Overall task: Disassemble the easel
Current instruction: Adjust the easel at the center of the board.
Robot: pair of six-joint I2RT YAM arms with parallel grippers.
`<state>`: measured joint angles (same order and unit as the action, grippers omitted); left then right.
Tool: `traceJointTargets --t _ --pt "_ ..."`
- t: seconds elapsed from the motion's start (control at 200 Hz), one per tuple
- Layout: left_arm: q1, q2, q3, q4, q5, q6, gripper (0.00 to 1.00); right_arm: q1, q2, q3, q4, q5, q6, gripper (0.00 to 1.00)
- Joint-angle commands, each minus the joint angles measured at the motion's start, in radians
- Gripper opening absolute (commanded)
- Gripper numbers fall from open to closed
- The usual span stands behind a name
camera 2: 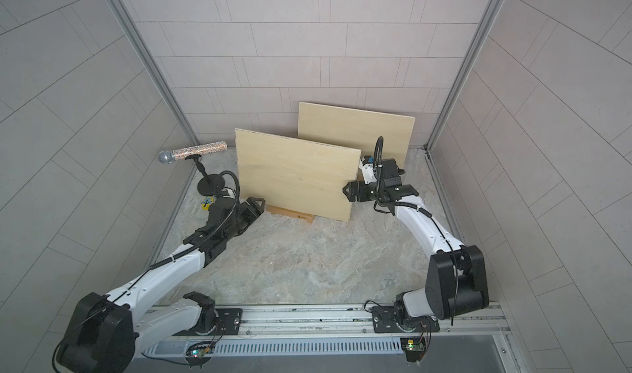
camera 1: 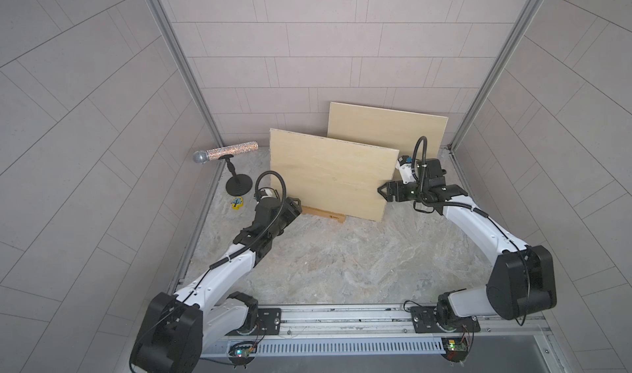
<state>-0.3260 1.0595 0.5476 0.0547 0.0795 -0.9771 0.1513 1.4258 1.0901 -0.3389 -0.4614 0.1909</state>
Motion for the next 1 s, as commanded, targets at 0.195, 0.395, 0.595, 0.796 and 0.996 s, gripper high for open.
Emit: traceJointTargets --t 0.195,0.395,0.595,0.796,0.996 --pt "0.177 -0.116 0.064 -0.257 0.134 0.174 0.82 -0.007 0.101 0.099 0.032 0.058 -0.067 0.94" --pt "0.223 -0.104 0.126 -0.329 0.162 0.293 0.84 -0.007 0.142 0.123 0.047 0.086 -0.031 0.92" --pt "0.266 -0.065 0.187 -0.362 0.190 0.381 0.87 -0.006 0.184 0.166 0.040 0.130 0.001 0.92" --pt "0.309 -0.048 0.219 -0.372 0.213 0.435 0.89 -0.007 0.233 0.230 0.008 0.150 0.013 0.91" --pt "0.370 -0.039 0.260 -0.386 0.250 0.504 0.90 -0.007 0.192 0.226 -0.026 0.136 0.018 0.92"
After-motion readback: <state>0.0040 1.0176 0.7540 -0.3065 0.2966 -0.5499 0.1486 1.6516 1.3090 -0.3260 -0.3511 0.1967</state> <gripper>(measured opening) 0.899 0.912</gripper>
